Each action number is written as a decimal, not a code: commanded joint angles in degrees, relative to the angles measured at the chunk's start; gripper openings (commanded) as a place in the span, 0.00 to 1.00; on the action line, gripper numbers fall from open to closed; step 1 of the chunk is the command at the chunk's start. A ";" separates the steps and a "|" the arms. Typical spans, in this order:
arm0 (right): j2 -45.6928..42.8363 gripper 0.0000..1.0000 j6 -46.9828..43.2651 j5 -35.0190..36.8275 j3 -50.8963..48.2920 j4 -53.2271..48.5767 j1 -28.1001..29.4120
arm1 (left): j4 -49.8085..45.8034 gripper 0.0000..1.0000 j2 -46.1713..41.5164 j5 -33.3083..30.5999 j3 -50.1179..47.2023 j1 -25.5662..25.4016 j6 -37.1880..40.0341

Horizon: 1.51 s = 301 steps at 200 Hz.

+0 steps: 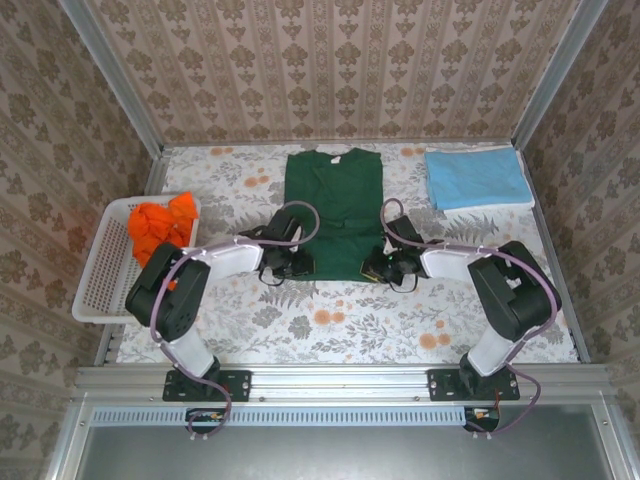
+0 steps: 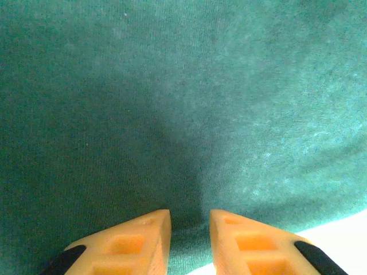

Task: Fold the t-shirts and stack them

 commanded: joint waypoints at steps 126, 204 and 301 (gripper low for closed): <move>-24.31 0.28 -0.04 8.58 -13.71 -15.39 8.87 | -14.45 0.31 -27.49 -7.28 -13.63 -7.40 -4.63; -8.84 0.18 -4.50 9.35 1.24 -15.48 8.70 | 3.99 0.33 -19.50 0.61 -7.78 -5.22 -10.83; 7.20 0.17 -7.64 9.01 17.33 -20.16 3.27 | 7.26 0.41 -15.32 0.64 -5.59 1.12 -9.74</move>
